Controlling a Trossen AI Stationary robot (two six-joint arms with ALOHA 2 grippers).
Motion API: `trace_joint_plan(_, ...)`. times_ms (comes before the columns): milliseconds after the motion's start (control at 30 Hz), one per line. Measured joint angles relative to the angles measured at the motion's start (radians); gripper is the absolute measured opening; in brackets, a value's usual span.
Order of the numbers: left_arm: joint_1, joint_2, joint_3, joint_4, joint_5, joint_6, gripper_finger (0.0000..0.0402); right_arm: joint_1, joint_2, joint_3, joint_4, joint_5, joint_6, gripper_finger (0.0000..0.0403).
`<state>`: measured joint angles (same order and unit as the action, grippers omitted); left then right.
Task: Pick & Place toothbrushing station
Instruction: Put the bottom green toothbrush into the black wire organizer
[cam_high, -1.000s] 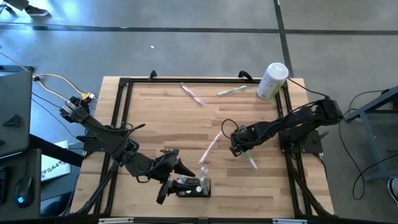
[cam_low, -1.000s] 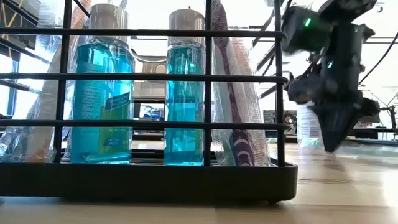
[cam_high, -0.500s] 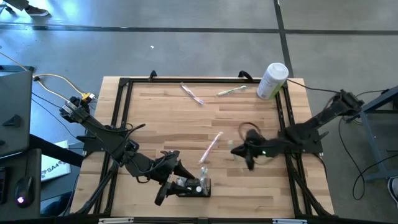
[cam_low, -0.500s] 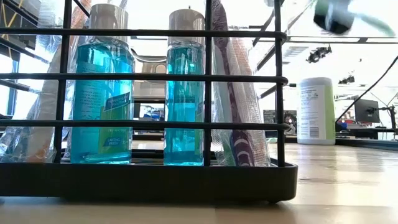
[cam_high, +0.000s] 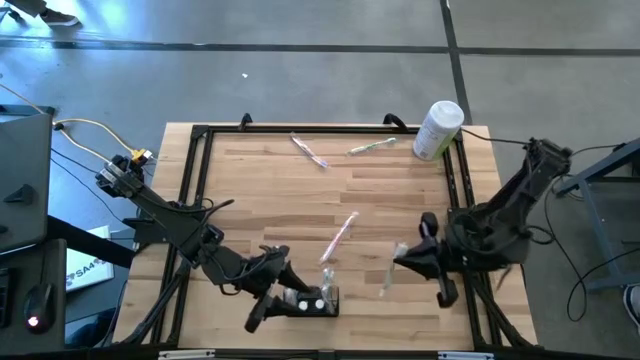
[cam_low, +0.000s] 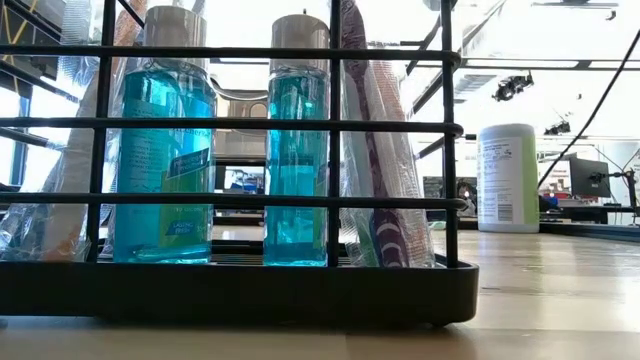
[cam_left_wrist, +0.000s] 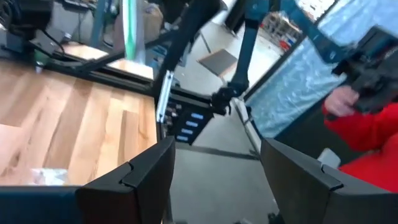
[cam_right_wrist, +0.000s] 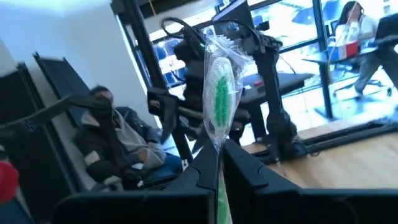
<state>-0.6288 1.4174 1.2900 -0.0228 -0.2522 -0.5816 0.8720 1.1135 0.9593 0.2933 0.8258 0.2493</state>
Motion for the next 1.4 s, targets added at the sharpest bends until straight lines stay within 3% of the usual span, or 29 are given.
trace_joint_plan(133, 0.0, 0.0, 0.0, -0.019, 0.042, -0.003, 0.0235, 0.026, 0.097, 0.184, -0.125, 0.06, -0.041, 0.0003)
trace_joint_plan(267, 0.0, -0.008, 0.0, -0.025, 0.114, -0.043, 0.0235, 0.032, 0.24, 0.353, -0.113, 0.082, -0.138, 0.0003)
trace_joint_plan(467, 0.0, -0.021, 0.0, -0.025, 0.132, -0.055, 0.0235, 0.042, 0.437, 0.519, -0.11, 0.179, -0.234, 0.0003)
trace_joint_plan(667, 0.0, -0.029, 0.0, -0.021, 0.13, -0.087, 0.0235, 0.03, 0.543, 0.525, -0.069, 0.258, -0.218, 0.0003)
trace_joint_plan(1033, -0.025, -0.028, 0.0, 0.14, 0.055, -0.152, 0.0235, 0.019, 0.579, 0.526, -0.142, 0.221, -0.163, 0.0003)
trace_joint_plan(1200, -0.063, -0.028, 0.0, 0.232, -0.04, -0.103, 0.0235, -0.004, 0.638, 0.526, -0.138, 0.172, -0.136, 0.0003)
trace_joint_plan(1400, -0.128, -0.028, 0.0, 0.245, -0.256, -0.104, 0.0235, -0.019, 0.691, 0.525, -0.104, 0.108, -0.113, 0.0003)
